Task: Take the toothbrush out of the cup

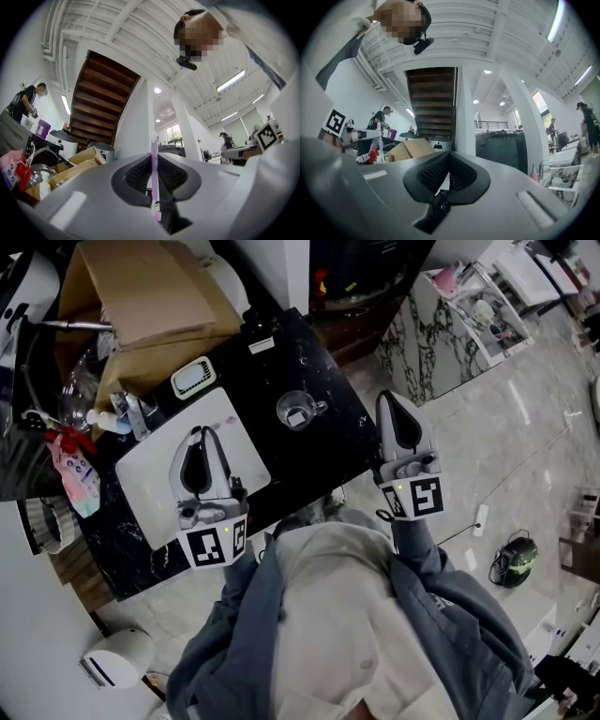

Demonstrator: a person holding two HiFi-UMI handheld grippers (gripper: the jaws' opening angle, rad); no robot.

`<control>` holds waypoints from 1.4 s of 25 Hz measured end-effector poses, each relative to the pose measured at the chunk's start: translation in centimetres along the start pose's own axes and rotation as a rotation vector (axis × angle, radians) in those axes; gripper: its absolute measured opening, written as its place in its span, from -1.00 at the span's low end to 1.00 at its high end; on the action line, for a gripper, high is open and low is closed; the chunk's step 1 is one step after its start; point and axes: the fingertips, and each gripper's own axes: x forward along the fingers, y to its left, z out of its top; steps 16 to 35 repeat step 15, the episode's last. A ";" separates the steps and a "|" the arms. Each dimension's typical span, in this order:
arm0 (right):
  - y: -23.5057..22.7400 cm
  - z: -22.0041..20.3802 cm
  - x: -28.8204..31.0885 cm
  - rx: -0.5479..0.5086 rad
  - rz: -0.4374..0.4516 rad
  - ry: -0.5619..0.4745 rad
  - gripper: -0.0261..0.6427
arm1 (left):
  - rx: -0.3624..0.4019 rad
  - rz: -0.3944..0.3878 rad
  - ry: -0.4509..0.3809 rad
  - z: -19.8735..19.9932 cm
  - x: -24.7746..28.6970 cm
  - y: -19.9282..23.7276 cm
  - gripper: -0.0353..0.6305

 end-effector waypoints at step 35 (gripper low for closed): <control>0.1 -0.1 0.0 -0.007 0.004 0.005 -0.91 | -0.031 -0.003 -0.001 -0.3 0.0 0.0 -0.60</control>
